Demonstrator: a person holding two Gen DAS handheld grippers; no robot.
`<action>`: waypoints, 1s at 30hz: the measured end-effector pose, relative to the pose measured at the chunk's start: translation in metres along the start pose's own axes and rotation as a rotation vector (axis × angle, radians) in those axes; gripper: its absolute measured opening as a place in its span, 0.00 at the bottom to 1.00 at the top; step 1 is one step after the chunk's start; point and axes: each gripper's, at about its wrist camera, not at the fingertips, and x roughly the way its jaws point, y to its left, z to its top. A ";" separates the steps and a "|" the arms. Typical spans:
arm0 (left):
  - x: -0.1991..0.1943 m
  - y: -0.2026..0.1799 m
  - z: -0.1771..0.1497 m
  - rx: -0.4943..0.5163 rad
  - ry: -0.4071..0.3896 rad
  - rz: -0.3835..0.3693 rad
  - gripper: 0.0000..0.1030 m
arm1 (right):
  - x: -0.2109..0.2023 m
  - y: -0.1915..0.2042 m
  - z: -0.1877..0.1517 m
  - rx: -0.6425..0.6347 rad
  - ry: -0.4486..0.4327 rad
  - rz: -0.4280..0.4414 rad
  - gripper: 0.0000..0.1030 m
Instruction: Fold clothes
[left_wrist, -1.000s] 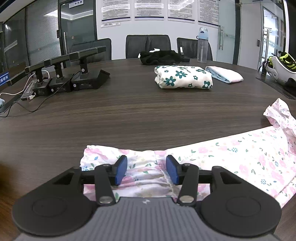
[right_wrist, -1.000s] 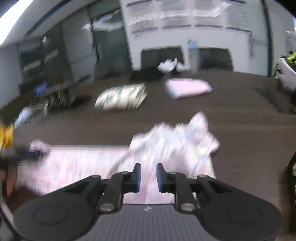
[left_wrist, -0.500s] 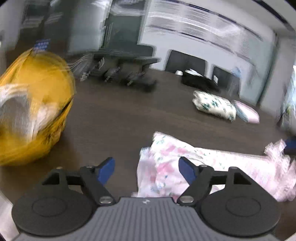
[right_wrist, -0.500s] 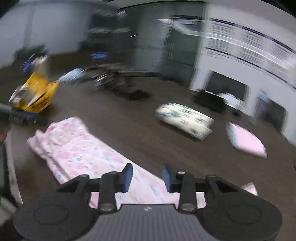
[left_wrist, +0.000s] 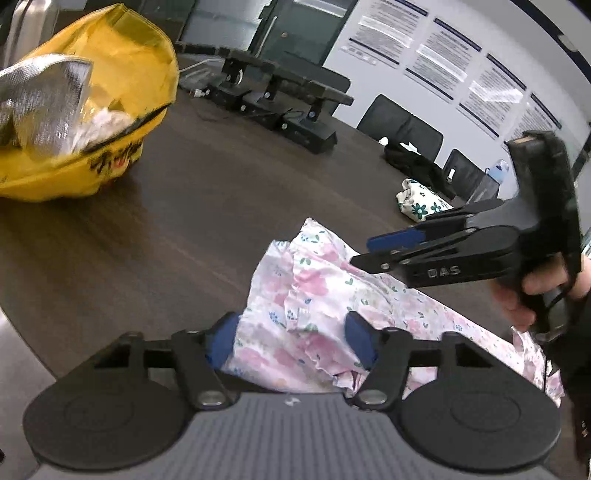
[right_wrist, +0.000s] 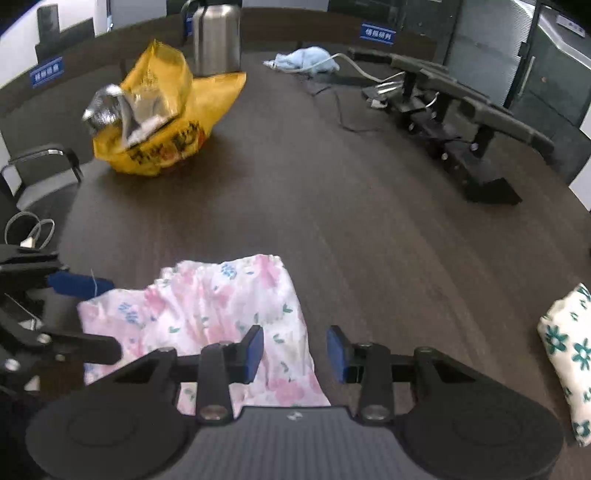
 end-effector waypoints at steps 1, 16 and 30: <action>0.002 0.000 0.000 0.004 0.001 -0.001 0.46 | 0.004 -0.001 0.000 0.008 0.004 0.012 0.32; 0.038 -0.025 0.056 0.239 -0.156 0.060 0.05 | 0.005 -0.029 0.020 0.240 -0.104 -0.248 0.00; 0.164 -0.192 0.210 0.552 -0.301 -0.181 0.05 | -0.094 -0.185 -0.007 0.782 -0.343 -0.773 0.00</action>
